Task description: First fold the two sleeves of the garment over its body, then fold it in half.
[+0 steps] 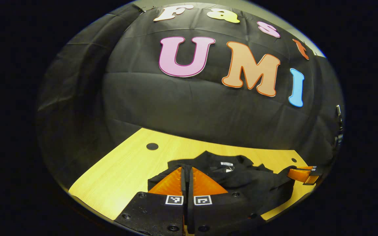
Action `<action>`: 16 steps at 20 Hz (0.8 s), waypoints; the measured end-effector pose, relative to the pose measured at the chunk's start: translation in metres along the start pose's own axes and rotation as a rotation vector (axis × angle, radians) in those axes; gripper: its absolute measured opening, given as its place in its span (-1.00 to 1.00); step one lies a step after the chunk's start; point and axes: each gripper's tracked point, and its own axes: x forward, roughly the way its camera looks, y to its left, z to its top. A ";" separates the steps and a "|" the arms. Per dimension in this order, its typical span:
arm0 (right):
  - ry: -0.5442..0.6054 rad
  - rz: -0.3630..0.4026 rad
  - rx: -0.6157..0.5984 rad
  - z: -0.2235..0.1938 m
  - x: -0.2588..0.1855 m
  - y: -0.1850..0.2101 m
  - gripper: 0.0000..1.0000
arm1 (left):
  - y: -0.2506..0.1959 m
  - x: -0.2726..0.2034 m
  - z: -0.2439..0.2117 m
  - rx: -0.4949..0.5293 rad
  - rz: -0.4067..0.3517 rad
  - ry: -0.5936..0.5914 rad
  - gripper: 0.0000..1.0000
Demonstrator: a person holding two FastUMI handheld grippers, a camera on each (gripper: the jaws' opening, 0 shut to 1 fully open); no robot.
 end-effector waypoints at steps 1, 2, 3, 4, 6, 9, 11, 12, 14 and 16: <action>-0.005 -0.003 0.014 0.014 0.013 -0.005 -0.92 | -0.001 0.016 0.004 -0.004 0.009 0.005 -1.00; -0.002 -0.004 0.027 0.025 0.028 -0.011 -0.88 | 0.001 0.031 0.009 -0.004 0.022 0.007 -1.00; 0.002 -0.005 0.037 0.034 0.040 -0.017 -0.88 | 0.004 0.046 0.011 -0.002 0.034 0.011 -1.00; 0.005 -0.006 0.043 0.040 0.052 -0.022 -0.88 | 0.007 0.057 0.012 -0.003 0.047 0.016 -1.00; 0.011 -0.011 0.054 0.049 0.074 -0.032 -0.88 | 0.012 0.080 0.012 -0.008 0.062 0.023 -1.00; 0.111 0.053 0.114 0.036 0.092 -0.031 -0.31 | 0.021 0.095 0.004 0.032 0.087 0.063 -0.55; 0.100 0.045 0.095 0.032 0.090 -0.040 0.87 | 0.033 0.093 0.000 0.039 0.127 0.075 0.35; 0.085 0.036 0.074 0.031 0.086 -0.043 0.89 | 0.036 0.089 0.001 0.014 0.133 0.067 0.80; 0.064 0.026 0.038 0.031 0.072 -0.046 0.89 | 0.042 0.073 0.015 -0.043 0.151 0.024 0.90; 0.013 0.020 0.014 0.038 0.052 -0.045 0.90 | 0.050 0.048 0.039 -0.064 0.169 -0.042 0.90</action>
